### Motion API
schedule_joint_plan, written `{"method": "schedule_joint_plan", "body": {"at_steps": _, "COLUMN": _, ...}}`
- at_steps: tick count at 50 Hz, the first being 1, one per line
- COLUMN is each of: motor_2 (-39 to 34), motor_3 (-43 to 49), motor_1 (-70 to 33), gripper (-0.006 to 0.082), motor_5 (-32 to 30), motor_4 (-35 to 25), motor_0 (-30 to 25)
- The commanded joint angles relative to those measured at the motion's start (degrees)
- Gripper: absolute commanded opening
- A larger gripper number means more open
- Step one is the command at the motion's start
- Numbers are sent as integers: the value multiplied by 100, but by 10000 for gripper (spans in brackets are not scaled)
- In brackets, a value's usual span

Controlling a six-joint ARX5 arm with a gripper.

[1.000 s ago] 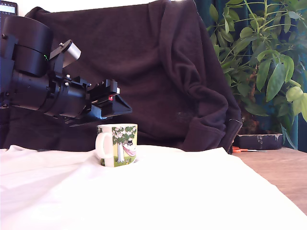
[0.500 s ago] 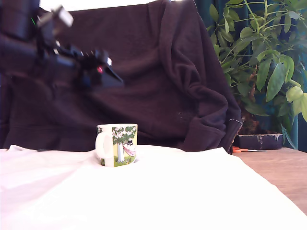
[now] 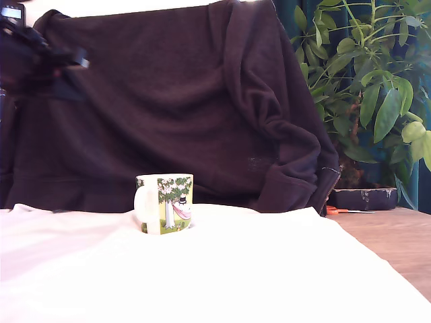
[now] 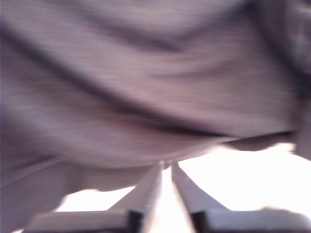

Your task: Pick the grey coffee capsule and place it inside the green coffee cup

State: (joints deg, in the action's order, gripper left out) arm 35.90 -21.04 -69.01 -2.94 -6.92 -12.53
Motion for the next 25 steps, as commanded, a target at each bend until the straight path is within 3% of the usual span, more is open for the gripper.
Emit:
{"method": "schedule_joint_plan", "body": {"at_steps": 1, "motor_2": 4, "motor_3": 210, "motor_1": 129, "gripper": -18, "motor_5": -55, "motor_4": 17, "motor_0": 199}}
{"method": "schedule_joint_plan", "body": {"at_steps": 25, "motor_2": 4, "motor_3": 1255, "motor_1": 949, "gripper": -18, "motor_5": -48, "motor_4": 59, "motor_0": 1327}}
